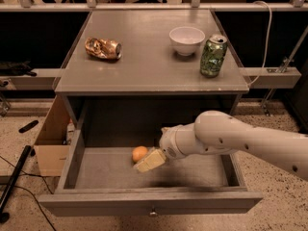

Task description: Pick orange from top drawer and place on counter

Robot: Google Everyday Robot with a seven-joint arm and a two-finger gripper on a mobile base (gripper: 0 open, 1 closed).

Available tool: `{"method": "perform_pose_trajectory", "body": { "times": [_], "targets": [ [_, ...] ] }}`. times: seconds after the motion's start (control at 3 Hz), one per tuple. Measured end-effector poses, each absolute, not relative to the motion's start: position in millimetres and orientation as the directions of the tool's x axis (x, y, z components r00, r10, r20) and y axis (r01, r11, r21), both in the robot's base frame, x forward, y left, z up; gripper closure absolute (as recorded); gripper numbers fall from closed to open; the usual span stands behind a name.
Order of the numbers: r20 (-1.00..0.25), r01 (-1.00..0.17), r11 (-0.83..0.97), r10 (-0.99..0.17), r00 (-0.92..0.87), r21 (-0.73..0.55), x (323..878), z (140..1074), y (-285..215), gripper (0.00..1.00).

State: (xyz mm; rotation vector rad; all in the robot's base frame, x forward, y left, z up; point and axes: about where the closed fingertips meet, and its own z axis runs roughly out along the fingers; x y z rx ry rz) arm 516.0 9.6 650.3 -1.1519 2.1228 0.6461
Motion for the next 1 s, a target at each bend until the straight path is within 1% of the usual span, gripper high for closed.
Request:
{"method": "perform_pose_trajectory", "body": {
  "times": [0.33,0.67,1.0],
  "targets": [
    [-0.709,-0.855,0.507,-0.562,-0.426,0.112,522.8,632.5,13.2,0.0],
    [-0.686,-0.85,0.514,-0.577,-0.442,0.116,523.3,606.7,27.6,0.0],
    [-0.678,-0.852,0.51,-0.586,-0.443,0.116,523.4,601.6,36.6,0.0]
  ]
}}
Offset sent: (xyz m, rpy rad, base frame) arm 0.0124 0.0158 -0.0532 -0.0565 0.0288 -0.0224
